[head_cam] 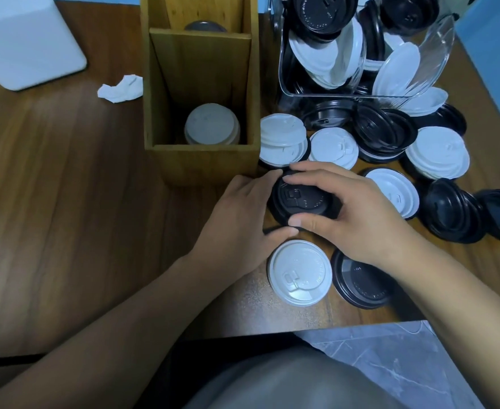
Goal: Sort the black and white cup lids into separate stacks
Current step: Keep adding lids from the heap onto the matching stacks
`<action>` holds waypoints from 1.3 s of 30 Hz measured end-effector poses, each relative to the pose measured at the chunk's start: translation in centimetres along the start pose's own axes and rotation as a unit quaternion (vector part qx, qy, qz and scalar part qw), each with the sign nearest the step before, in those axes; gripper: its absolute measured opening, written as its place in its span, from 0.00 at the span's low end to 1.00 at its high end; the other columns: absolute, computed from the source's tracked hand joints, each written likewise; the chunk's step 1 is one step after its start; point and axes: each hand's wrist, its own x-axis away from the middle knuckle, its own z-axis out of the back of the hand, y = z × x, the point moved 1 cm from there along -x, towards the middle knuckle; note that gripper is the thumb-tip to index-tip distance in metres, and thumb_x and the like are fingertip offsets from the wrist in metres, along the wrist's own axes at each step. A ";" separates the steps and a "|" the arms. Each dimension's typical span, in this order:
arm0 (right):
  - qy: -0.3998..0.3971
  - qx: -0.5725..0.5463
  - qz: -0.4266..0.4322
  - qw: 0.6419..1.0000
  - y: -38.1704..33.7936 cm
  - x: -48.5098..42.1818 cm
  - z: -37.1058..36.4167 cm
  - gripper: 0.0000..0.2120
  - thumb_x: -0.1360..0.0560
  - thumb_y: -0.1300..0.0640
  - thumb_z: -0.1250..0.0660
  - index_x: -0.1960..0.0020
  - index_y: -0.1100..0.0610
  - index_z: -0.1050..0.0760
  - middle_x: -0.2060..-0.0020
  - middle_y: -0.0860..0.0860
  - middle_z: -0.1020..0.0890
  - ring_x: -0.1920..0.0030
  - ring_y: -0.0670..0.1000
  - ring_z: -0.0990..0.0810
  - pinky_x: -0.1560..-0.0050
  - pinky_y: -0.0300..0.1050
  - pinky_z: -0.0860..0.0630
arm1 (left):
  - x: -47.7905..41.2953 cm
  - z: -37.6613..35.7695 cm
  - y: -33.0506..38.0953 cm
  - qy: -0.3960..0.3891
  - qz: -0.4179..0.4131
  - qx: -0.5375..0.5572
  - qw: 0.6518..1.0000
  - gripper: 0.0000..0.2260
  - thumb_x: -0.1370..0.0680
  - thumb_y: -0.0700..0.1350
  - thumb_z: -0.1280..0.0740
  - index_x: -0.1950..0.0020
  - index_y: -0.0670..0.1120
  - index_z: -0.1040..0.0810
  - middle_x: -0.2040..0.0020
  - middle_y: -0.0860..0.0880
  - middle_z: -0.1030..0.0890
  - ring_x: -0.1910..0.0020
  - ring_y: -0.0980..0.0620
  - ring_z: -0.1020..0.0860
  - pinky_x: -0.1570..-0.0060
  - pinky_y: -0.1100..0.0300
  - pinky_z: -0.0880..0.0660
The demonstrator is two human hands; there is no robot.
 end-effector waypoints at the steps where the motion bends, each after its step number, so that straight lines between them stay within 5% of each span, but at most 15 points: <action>1: -0.002 0.005 -0.003 1.000 -0.1 0.0 0.0 0.28 0.28 0.49 0.23 0.30 0.48 0.24 0.30 0.42 0.25 0.29 0.38 0.29 0.27 0.41 0.32 | 0.0 0.0 0.0 0.000 0.001 -0.003 1.000 0.38 0.30 0.57 0.23 0.24 0.45 0.31 0.35 0.51 0.21 0.38 0.52 0.28 0.39 0.67 0.37; 6: 0.024 0.065 -0.043 0.997 -0.6 1.9 2.3 0.34 0.25 0.38 0.30 0.23 0.45 0.35 0.23 0.42 0.35 0.23 0.40 0.39 0.24 0.40 0.41 | 0.0 0.0 0.1 -0.002 0.000 -0.010 1.000 0.39 0.30 0.57 0.23 0.24 0.44 0.30 0.36 0.49 0.20 0.38 0.51 0.29 0.39 0.67 0.37; 9: 0.085 0.169 -0.068 0.980 0.9 4.2 5.2 0.23 0.25 0.40 0.31 0.35 0.48 0.24 0.35 0.45 0.23 0.33 0.51 0.27 0.31 0.47 0.33 | 0.0 0.0 0.0 -0.011 0.010 -0.006 1.000 0.41 0.30 0.56 0.22 0.22 0.45 0.33 0.35 0.50 0.22 0.37 0.52 0.29 0.37 0.65 0.36; 13: 0.024 0.263 -0.133 0.955 3.3 5.7 7.2 0.10 0.28 0.42 0.30 0.51 0.45 0.21 0.52 0.43 0.20 0.48 0.54 0.24 0.48 0.56 0.24 | 0.1 0.0 0.1 -0.008 0.014 -0.002 1.000 0.40 0.30 0.56 0.23 0.22 0.45 0.33 0.33 0.50 0.22 0.36 0.52 0.30 0.37 0.64 0.37; 19: 0.028 0.168 -0.152 0.974 3.3 5.8 7.4 0.10 0.27 0.52 0.24 0.61 0.40 0.23 0.60 0.41 0.20 0.56 0.47 0.23 0.53 0.50 0.26 | 0.2 0.1 0.1 0.001 0.013 -0.008 1.000 0.39 0.29 0.54 0.22 0.22 0.45 0.33 0.32 0.50 0.23 0.36 0.52 0.30 0.36 0.65 0.39; 24: 0.191 0.015 -0.161 0.968 1.9 7.4 8.2 0.05 0.22 0.56 0.28 0.57 0.50 0.21 0.65 0.45 0.20 0.65 0.45 0.25 0.62 0.38 0.29 | 0.3 0.3 0.4 0.000 0.012 -0.014 1.000 0.39 0.28 0.53 0.22 0.22 0.46 0.34 0.30 0.50 0.24 0.35 0.53 0.32 0.36 0.62 0.37; 28: 0.273 -0.294 -0.203 0.893 1.3 10.7 8.1 0.10 0.18 0.61 0.36 0.57 0.54 0.24 0.67 0.48 0.24 0.67 0.46 0.29 0.67 0.36 0.33 | 0.3 0.7 0.8 -0.002 0.013 0.001 1.000 0.37 0.27 0.52 0.22 0.21 0.48 0.35 0.29 0.51 0.25 0.35 0.55 0.34 0.36 0.62 0.38; 31: 0.282 -0.404 -0.267 0.828 2.4 13.6 7.0 0.08 0.18 0.58 0.37 0.55 0.55 0.23 0.64 0.53 0.23 0.68 0.47 0.31 0.70 0.38 0.36 | 0.4 0.8 1.1 -0.001 0.018 0.001 1.000 0.38 0.27 0.51 0.22 0.21 0.48 0.35 0.29 0.50 0.25 0.34 0.53 0.33 0.36 0.63 0.39; 35: 0.322 -0.337 -0.331 0.821 4.1 16.4 5.6 0.05 0.18 0.60 0.35 0.52 0.58 0.21 0.66 0.54 0.21 0.69 0.50 0.28 0.71 0.43 0.33 | 0.6 1.1 1.1 -0.005 0.035 0.009 0.999 0.38 0.26 0.50 0.22 0.20 0.50 0.36 0.28 0.53 0.27 0.31 0.56 0.32 0.35 0.65 0.39; 39: 0.325 -0.153 -0.344 0.867 4.9 18.1 5.1 0.04 0.18 0.57 0.33 0.47 0.49 0.24 0.58 0.52 0.17 0.67 0.52 0.17 0.65 0.53 0.18 | 1.5 1.9 0.9 0.011 0.051 0.055 0.997 0.34 0.26 0.46 0.22 0.23 0.50 0.33 0.31 0.55 0.25 0.36 0.59 0.26 0.40 0.67 0.30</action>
